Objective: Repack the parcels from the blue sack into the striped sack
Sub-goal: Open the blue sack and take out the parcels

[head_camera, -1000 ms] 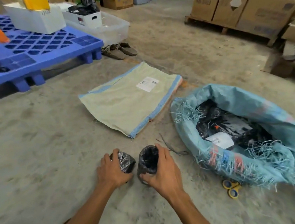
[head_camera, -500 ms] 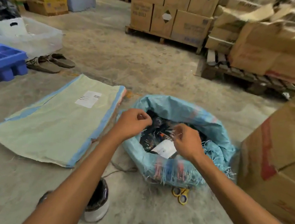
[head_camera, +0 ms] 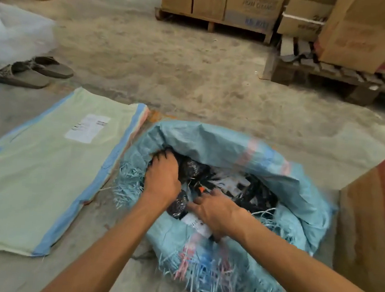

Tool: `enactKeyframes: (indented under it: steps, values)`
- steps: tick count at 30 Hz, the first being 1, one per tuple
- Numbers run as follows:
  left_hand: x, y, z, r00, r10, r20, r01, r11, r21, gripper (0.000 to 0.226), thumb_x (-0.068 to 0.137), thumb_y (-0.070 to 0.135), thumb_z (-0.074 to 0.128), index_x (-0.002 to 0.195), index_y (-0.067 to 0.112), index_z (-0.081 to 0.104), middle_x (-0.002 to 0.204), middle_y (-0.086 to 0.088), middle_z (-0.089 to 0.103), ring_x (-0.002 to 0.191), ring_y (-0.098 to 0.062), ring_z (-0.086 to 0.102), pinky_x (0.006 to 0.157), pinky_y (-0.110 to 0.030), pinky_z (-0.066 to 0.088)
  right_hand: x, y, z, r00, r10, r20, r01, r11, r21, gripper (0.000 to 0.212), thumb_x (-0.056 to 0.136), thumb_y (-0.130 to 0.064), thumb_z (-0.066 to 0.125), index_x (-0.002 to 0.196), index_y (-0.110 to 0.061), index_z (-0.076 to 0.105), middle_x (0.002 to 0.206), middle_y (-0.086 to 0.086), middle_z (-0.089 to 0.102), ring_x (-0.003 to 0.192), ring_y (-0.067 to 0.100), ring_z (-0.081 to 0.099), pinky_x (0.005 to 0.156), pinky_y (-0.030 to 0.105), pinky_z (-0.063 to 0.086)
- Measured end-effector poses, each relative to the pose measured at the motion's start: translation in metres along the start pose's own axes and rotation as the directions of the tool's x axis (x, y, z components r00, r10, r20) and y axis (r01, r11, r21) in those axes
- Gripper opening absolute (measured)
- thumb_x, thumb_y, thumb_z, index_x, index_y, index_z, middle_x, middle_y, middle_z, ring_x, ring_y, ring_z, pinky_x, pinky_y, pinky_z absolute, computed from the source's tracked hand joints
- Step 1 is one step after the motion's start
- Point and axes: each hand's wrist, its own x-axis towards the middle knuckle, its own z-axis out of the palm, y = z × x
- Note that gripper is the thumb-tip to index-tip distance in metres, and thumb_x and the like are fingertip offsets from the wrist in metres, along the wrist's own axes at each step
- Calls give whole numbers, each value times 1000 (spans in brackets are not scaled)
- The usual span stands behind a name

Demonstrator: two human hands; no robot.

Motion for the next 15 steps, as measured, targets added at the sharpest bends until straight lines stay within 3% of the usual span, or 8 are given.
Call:
enactKeyframes:
  steps: [3, 6, 10, 13, 15]
  values:
    - [22, 4, -2, 998, -53, 17, 53, 998, -30, 42, 74, 15, 72, 110, 0, 55, 104, -20, 68, 98, -38, 66, 82, -42, 53, 13, 10, 2, 998, -57, 39, 57, 998, 1, 104, 74, -29, 82, 154, -18, 16, 142, 10, 50, 137, 26, 41, 114, 50, 23]
    - [24, 7, -8, 997, -29, 65, 27, 999, 44, 30, 76, 15, 71, 101, 0, 64, 97, -21, 70, 92, -39, 68, 80, -42, 54, 14, 16, 6, 996, -90, 15, 88, 993, 80, 100, 70, -26, 81, 150, -19, 21, 134, 10, 55, 134, 26, 44, 115, 51, 20]
    - [15, 9, -27, 991, 3, 131, -12, 998, 66, 19, 76, 11, 70, 92, 3, 64, 97, -21, 69, 92, -38, 68, 81, -40, 54, 10, 12, 15, 995, -77, -61, 83, 992, 90, 88, 69, -23, 73, 144, -23, 26, 116, 5, 61, 118, 25, 55, 108, 46, 27]
    - [13, 6, -45, 979, 16, 204, -28, 998, 52, 22, 76, 17, 72, 81, 12, 51, 97, -17, 66, 89, -33, 66, 76, -38, 54, 2, 9, 14, 995, -55, -87, 67, 989, 135, 90, 73, -21, 70, 150, -27, 23, 124, 4, 59, 118, 25, 56, 103, 39, 35]
    - [19, 3, -65, 970, 76, 233, -94, 993, 65, 28, 77, 24, 71, 73, 14, 45, 90, -11, 62, 78, -27, 59, 70, -35, 51, -8, 13, 3, 997, -5, -72, 27, 950, 311, 89, 75, -18, 70, 151, -28, 25, 125, 6, 59, 114, 28, 57, 92, 36, 46]
